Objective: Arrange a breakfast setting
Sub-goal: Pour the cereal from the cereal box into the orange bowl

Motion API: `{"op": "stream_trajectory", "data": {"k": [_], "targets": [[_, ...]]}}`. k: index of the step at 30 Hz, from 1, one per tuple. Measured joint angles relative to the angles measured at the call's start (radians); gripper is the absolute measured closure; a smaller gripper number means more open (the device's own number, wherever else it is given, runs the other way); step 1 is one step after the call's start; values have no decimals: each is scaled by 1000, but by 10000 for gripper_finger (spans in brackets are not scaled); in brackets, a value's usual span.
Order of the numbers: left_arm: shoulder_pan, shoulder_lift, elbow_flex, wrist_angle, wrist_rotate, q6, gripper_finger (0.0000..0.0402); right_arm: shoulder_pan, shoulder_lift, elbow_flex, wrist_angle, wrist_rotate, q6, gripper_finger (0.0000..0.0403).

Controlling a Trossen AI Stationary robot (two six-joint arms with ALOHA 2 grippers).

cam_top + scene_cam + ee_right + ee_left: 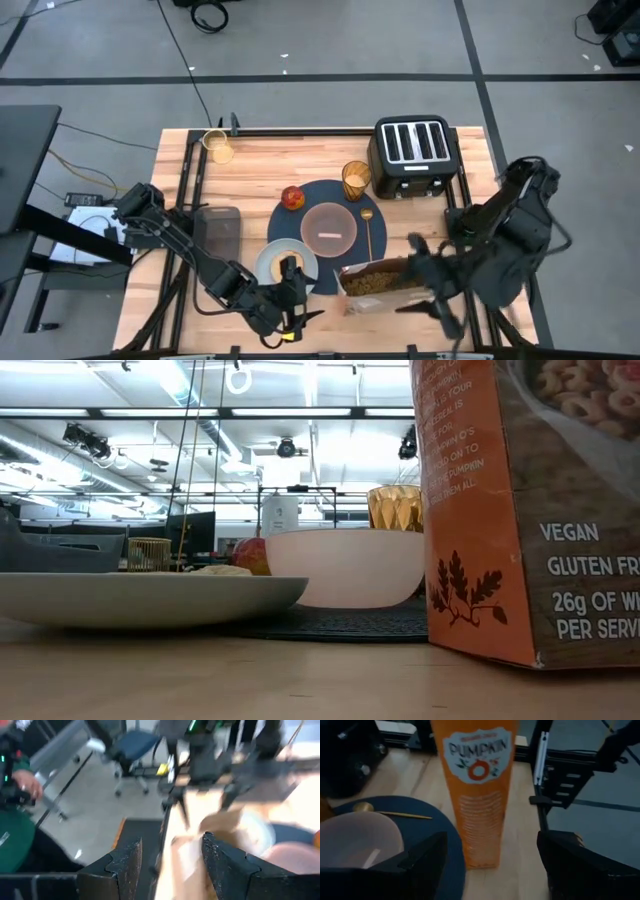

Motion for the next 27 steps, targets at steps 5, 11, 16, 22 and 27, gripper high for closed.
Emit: {"op": "stream_trajectory", "data": {"k": [5, 11, 16, 22, 27], "targets": [[-12, 0, 0, -1, 9, -2, 88, 15, -103, 0, 6, 63, -36, 190], [-42, 0, 0, -5, 10, -37, 88, 85, -227, 2, -252, 44, 237, 190], [-50, 0, 0, -7, 10, -80, 88, 139, -269, 2, -572, -13, 478, 187], [-51, 0, 0, -6, 9, 41, 88, 154, -307, -108, -591, -103, 513, 164], [-44, 0, 0, -12, 10, 59, 88, 169, -311, -305, -580, -265, 536, 121]]}}
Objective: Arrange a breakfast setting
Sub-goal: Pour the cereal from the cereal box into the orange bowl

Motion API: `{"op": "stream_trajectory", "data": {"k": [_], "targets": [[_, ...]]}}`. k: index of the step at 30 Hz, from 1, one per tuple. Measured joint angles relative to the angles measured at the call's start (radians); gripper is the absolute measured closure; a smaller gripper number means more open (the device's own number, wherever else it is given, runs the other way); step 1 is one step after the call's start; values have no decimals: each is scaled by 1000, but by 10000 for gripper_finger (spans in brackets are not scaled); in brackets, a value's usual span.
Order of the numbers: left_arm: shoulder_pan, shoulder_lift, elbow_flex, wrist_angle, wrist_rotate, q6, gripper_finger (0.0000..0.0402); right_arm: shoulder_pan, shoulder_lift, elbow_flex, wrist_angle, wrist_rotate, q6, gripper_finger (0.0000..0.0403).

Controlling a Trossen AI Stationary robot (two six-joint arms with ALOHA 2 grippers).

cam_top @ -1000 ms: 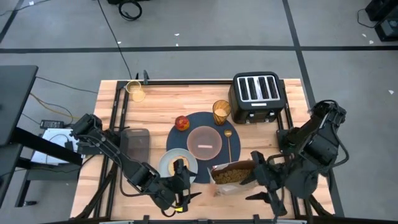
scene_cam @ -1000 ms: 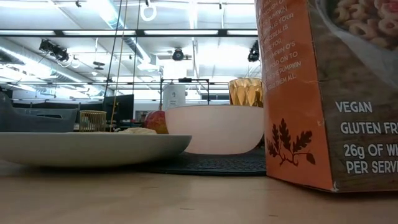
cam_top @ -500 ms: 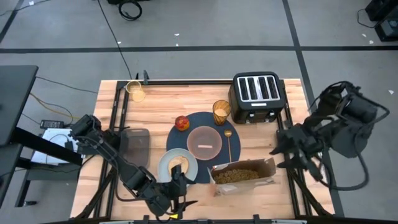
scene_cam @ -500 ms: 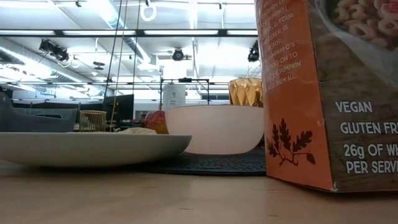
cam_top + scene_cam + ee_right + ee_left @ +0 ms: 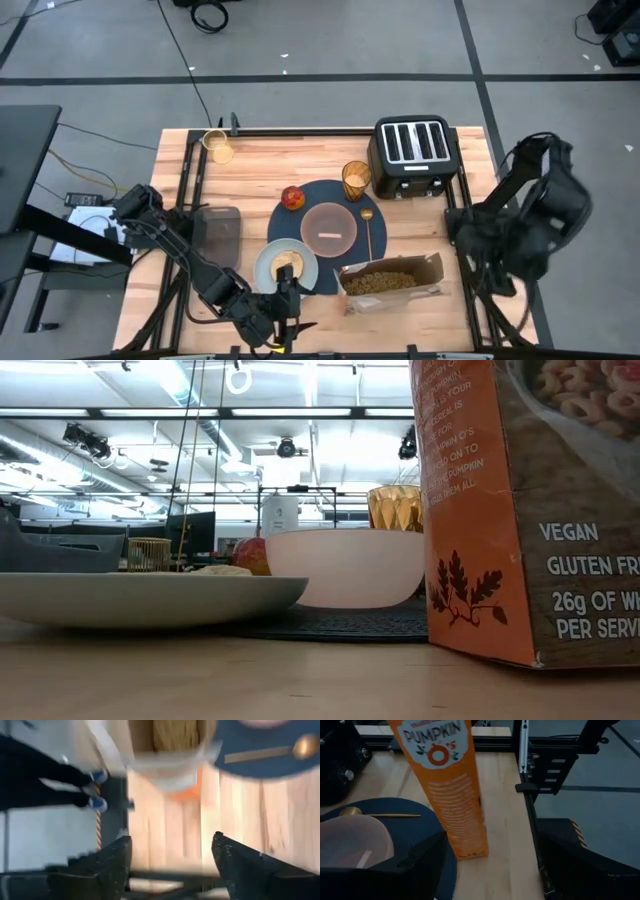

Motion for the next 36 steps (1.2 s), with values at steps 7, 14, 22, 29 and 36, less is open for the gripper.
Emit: {"op": "stream_trajectory", "data": {"k": [7, 14, 22, 29, 36], "targets": [[19, 0, 0, -1, 1, 50, 88, 100, -13, -331, 260, 94, -51, 61], [37, 0, 0, -1, 2, 63, 88, 193, -54, -617, 534, 361, -8, 34], [64, 1, 0, -2, 58, 18, 88, 201, -117, -673, 599, 577, -75, 29], [76, 70, 1, 62, 97, -9, 88, 147, -138, -673, 802, 620, -302, 29], [112, 106, 0, 156, 97, -9, 88, 23, -120, -673, 916, 535, -389, 31]]}}
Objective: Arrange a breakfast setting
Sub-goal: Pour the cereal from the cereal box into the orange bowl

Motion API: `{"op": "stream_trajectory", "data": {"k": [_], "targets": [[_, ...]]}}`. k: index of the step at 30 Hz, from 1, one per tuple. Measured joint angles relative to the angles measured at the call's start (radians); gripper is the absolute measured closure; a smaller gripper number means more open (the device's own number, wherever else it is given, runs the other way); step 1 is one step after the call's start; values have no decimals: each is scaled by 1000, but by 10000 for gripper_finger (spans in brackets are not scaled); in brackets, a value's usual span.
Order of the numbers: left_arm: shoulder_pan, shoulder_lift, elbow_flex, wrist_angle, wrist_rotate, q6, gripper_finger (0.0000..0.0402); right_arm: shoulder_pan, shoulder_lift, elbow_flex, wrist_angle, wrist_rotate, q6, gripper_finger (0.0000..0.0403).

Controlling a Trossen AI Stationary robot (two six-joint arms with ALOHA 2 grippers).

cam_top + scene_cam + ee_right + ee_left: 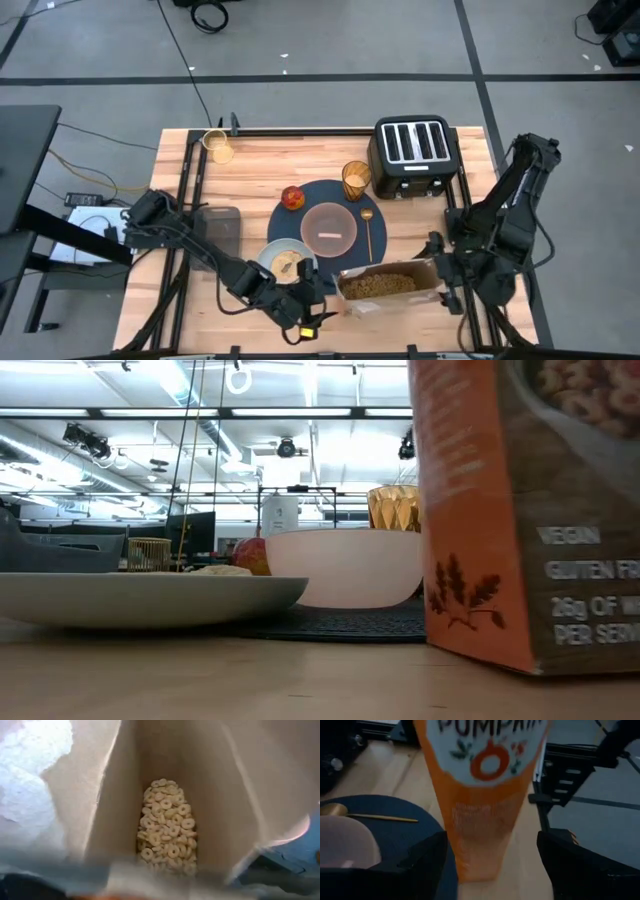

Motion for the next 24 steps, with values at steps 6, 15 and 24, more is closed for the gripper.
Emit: {"op": "stream_trajectory", "data": {"k": [6, 15, 24], "targets": [[13, -2, 0, 18, 0, 0, 88, -68, 25, 0, 65, -84, -42, 70], [36, -5, 0, 76, -1, -93, 88, -90, 29, 0, 65, -100, -33, 150], [62, -2, 0, 105, -1, -151, 87, -136, 28, 0, 66, -115, 22, 157]]}}
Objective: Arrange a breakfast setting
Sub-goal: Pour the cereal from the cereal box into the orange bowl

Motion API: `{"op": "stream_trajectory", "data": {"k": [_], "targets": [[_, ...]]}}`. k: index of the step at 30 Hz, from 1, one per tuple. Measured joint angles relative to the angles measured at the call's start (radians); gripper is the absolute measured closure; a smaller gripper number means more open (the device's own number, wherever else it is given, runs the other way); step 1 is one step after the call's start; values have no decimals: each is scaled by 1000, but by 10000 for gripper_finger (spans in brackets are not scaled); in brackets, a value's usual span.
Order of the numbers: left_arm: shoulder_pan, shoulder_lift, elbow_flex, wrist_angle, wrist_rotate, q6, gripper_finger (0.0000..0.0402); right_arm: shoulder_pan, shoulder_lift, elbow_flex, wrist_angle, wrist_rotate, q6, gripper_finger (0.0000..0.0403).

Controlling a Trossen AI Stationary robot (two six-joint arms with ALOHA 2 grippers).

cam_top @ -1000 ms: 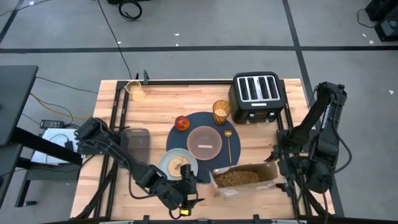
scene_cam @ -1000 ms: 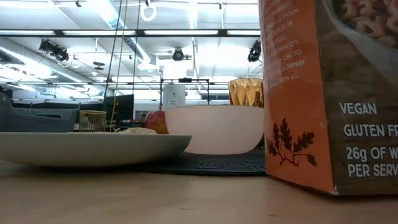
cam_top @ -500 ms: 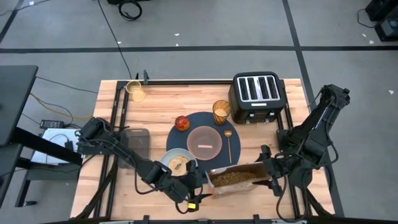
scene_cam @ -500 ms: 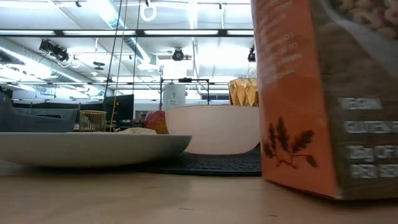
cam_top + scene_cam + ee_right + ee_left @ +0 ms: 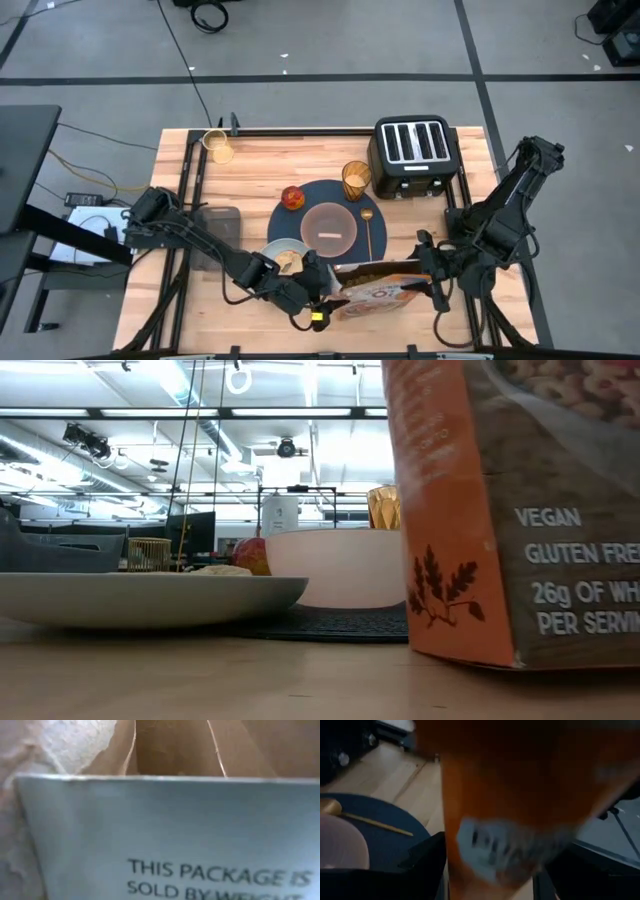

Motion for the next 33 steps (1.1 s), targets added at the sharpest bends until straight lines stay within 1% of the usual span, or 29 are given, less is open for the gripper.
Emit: {"op": "stream_trajectory", "data": {"k": [3, 6, 11, 14, 17, 21, 25, 29, 31, 33], "targets": [[10, 0, 0, 35, -11, 43, 87, -18, 0, 0, 9, -11, -11, 158], [20, 2, 0, 73, -52, 51, 87, -38, 1, 0, 30, -28, -27, 158], [46, 2, 0, 75, -51, 47, 88, -52, 1, 0, 65, -29, -51, 159], [47, 2, 0, 76, -52, 47, 102, -52, 1, 0, 68, -27, -57, 159], [47, 2, 0, 81, -51, 49, 138, -52, 1, 0, 70, -24, -61, 158], [43, 3, -2, 110, -45, 54, 213, -51, 1, 16, 66, -19, -71, 146], [44, -9, -2, 115, -38, 63, 292, -47, 0, 102, 57, -19, -145, 126], [45, -57, -3, 102, -40, 105, 362, -44, -2, 209, -16, -16, -197, 110], [46, -93, -3, 106, -43, 125, 386, -44, -3, 271, -52, -16, -221, 106], [46, -131, -3, 114, -44, 146, 391, -44, -8, 331, -82, -15, -241, 105]]}}
